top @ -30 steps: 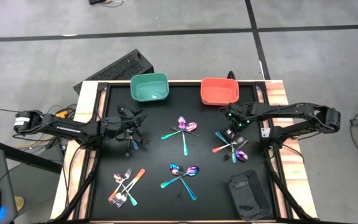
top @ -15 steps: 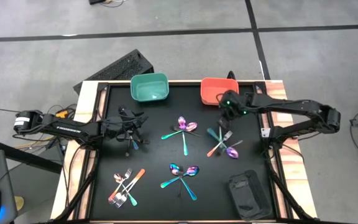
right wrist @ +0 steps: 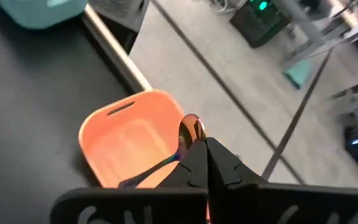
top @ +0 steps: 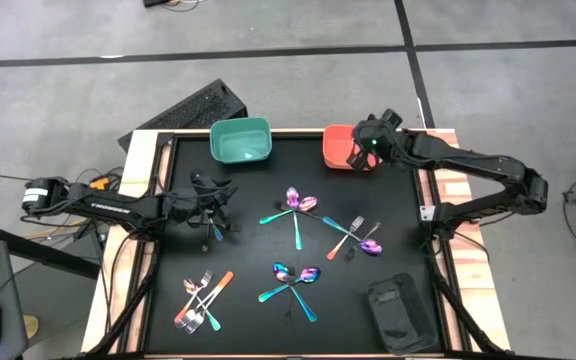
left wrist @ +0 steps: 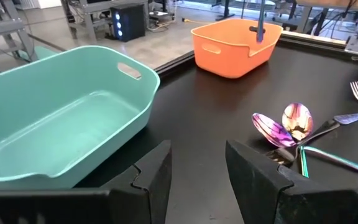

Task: Sort silverware by color (type)
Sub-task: Put the purple spoon into the orange bin, then put the orange fork into the green bin, then put the purple spoon into the black bin

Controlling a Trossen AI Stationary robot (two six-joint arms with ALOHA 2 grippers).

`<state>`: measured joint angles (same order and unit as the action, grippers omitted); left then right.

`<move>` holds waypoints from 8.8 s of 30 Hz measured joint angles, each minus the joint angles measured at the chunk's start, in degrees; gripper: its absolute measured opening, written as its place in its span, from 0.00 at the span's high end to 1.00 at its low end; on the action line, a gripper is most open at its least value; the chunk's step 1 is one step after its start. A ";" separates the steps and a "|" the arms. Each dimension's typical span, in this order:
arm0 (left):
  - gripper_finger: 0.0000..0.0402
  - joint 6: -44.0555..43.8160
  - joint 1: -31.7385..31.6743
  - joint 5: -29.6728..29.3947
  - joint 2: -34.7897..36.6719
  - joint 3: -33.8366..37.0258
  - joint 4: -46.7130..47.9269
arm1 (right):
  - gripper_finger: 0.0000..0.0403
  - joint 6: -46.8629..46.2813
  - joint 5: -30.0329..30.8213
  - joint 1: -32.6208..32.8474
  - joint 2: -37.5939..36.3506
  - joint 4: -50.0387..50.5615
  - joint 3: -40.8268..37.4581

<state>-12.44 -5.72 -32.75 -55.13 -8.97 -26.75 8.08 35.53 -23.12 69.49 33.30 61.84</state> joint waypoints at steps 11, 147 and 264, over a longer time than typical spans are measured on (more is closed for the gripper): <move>0.65 -1.23 0.00 0.01 0.00 0.00 1.38 | 0.98 7.29 5.13 -5.00 7.85 0.87 0.70; 0.91 55.01 -36.83 23.23 -26.83 -37.75 33.04 | 0.71 -23.09 -14.60 25.59 15.98 -61.72 -24.20; 0.78 8.74 -32.56 28.90 -17.63 -25.07 21.67 | 0.71 -9.54 -19.16 14.94 17.66 -21.07 -7.26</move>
<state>-3.70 -38.27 -3.85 -72.77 -34.04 -5.08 -1.46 16.38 -8.18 87.15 12.24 54.59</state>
